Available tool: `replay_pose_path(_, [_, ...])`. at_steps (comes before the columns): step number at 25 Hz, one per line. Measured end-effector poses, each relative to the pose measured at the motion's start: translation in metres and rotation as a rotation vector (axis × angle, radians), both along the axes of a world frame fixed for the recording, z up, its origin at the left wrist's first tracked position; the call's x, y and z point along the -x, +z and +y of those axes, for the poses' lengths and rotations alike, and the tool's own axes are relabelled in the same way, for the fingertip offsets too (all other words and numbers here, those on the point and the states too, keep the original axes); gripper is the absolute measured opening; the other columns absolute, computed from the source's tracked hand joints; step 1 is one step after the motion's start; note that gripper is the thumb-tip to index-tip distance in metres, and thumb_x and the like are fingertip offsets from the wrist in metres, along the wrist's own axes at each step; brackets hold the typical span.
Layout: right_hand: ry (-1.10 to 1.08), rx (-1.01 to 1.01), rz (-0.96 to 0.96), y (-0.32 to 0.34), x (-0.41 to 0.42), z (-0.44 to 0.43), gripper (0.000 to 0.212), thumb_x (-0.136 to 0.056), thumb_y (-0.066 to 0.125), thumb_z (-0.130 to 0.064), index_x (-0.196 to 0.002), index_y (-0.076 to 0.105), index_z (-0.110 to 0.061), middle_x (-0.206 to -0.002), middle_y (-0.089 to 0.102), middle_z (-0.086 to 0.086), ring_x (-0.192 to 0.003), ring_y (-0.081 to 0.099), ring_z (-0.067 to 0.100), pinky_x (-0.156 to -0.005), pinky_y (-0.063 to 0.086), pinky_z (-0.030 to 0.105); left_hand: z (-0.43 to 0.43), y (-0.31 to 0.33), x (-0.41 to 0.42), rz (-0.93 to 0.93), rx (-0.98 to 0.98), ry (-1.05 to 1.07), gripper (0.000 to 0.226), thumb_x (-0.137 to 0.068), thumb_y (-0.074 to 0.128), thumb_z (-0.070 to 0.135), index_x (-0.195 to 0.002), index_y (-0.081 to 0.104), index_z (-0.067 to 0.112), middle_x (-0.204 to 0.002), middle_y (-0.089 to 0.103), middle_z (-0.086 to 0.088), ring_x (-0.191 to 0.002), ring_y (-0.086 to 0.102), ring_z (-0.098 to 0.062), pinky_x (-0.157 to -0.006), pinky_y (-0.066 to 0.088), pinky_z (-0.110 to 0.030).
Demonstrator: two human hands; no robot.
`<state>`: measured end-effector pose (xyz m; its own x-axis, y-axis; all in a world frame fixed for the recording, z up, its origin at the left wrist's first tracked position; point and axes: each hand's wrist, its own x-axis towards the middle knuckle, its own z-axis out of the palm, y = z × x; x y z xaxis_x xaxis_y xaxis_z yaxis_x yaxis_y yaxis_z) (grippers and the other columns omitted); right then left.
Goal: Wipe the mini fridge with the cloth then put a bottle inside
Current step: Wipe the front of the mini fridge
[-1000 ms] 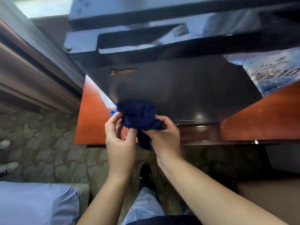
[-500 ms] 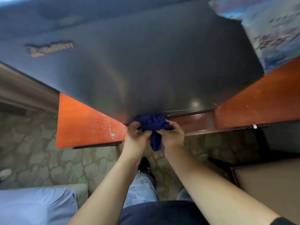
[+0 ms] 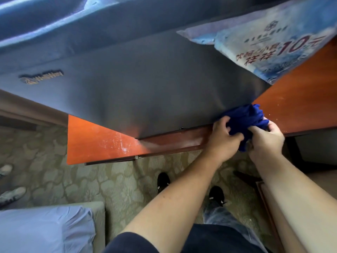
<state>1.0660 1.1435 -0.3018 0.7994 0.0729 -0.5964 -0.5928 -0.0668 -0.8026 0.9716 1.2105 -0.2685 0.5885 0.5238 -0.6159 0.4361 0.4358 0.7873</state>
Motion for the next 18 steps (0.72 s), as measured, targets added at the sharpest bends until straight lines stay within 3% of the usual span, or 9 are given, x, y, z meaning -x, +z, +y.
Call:
replay_pose_path(3, [0.037,0.001,0.066,-0.009,0.017,0.007,0.036,-0.077,0.064,0.009,-0.105,0.072,-0.012,-0.103,0.074,0.023,-0.085,0.07,0.033,-0.073,0.06,0.041,0.008,-0.004,0.015,-0.014,-0.036,0.013,0.069,-0.087,0.059,-0.002,-0.151,0.036,0.011,-0.158,0.031,-0.005,-0.143,0.041,-0.018,-0.115,0.041,-0.038])
replay_pose_path(5, [0.086,0.019,0.081,-0.013,0.037,0.016,0.026,-0.079,0.065,0.008,-0.092,0.07,-0.014,-0.098,0.073,0.022,-0.083,0.066,0.033,-0.069,0.056,0.04,0.017,-0.012,0.035,0.009,-0.07,0.03,0.065,-0.09,0.058,-0.001,-0.15,0.039,0.013,-0.157,0.033,-0.002,-0.144,0.041,-0.018,-0.115,0.041,-0.038])
replay_pose_path(9, [0.178,-0.012,0.118,-0.02,0.09,0.048,0.025,-0.084,0.067,0.013,-0.101,0.069,-0.005,-0.089,0.073,0.013,-0.073,0.069,0.024,-0.059,0.057,0.029,0.048,-0.02,0.097,0.068,-0.09,0.077,0.062,-0.09,0.058,-0.001,-0.148,0.041,0.014,-0.152,0.043,-0.001,-0.138,0.046,-0.013,-0.112,0.045,-0.035])
replay_pose_path(12, [0.25,-0.043,0.17,-0.033,0.142,0.078,0.026,-0.082,0.065,0.018,-0.09,0.066,-0.006,-0.08,0.071,0.01,-0.063,0.069,0.017,-0.054,0.055,0.028,0.072,-0.021,0.15,0.106,-0.111,0.172,0.055,-0.09,0.056,-0.008,-0.14,0.046,0.012,-0.142,0.053,-0.005,-0.125,0.056,-0.004,-0.106,0.05,-0.029])
replay_pose_path(15, [0.303,-0.056,0.223,-0.049,0.2,0.113,0.03,-0.08,0.06,0.023,-0.086,0.064,-0.007,-0.083,0.068,0.019,-0.068,0.068,0.026,-0.057,0.055,0.03,0.097,-0.022,0.205,0.147,-0.125,0.25,0.042,-0.089,0.055,-0.008,-0.12,0.056,0.019,-0.117,0.065,0.002,-0.095,0.062,0.017,-0.088,0.054,-0.015])
replay_pose_path(18, [0.336,-0.054,0.278,-0.056,0.248,0.145,0.034,-0.078,0.058,0.025,-0.078,0.058,-0.009,-0.072,0.06,0.014,-0.044,0.058,0.009,-0.041,0.043,0.016,0.119,-0.024,0.249,0.196,-0.211,0.284,0.05,-0.084,0.06,0.001,-0.132,0.055,0.015,-0.13,0.063,-0.001,-0.111,0.064,0.002,-0.1,0.054,-0.03])
